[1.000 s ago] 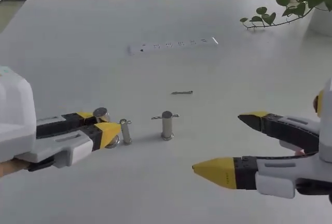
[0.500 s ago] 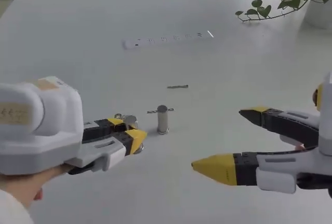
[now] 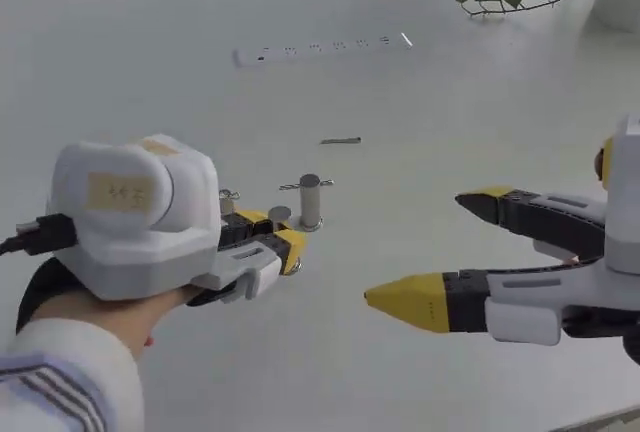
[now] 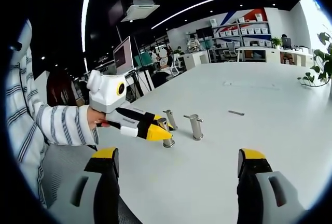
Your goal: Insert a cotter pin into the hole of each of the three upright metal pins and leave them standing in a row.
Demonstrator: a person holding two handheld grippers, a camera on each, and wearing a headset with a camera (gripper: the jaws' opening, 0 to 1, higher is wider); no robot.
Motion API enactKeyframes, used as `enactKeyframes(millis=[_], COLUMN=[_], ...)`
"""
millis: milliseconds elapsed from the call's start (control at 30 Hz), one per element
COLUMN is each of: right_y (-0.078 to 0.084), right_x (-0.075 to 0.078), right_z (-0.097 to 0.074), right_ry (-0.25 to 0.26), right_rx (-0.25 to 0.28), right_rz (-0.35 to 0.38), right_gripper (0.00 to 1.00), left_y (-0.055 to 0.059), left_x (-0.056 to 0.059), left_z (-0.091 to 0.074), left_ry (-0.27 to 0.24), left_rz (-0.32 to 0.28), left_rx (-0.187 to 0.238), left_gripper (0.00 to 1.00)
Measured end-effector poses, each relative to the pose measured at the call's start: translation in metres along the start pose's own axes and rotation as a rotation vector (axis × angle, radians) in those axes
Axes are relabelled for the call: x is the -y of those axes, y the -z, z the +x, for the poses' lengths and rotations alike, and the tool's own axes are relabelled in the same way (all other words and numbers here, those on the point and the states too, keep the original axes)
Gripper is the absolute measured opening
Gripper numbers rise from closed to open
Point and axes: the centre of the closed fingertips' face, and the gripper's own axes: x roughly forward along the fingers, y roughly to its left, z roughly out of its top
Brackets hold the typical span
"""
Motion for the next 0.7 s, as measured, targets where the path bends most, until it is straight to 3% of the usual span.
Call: enactKeyframes(millis=[233,333,700], right_y=[0.001,0.003,0.003], right_x=[-0.002,-0.003,-0.002], right_z=[0.004,0.004,0.005], right_ry=[-0.006,-0.010,-0.007], right_rx=[-0.010,-0.016,-0.017], right_rz=[-0.007,-0.008,-0.013], right_gripper=[0.93,0.93,0.92], left_y=[0.006,0.010,0.016], left_x=[0.003,0.004,0.006], left_z=[0.004,0.006,0.011], left_ry=[-0.017,-0.008,-0.032], left_rz=[0.034,0.014,0.028], left_rx=[-0.019,-0.023,-0.028], left_gripper=[0.09,0.10,0.10])
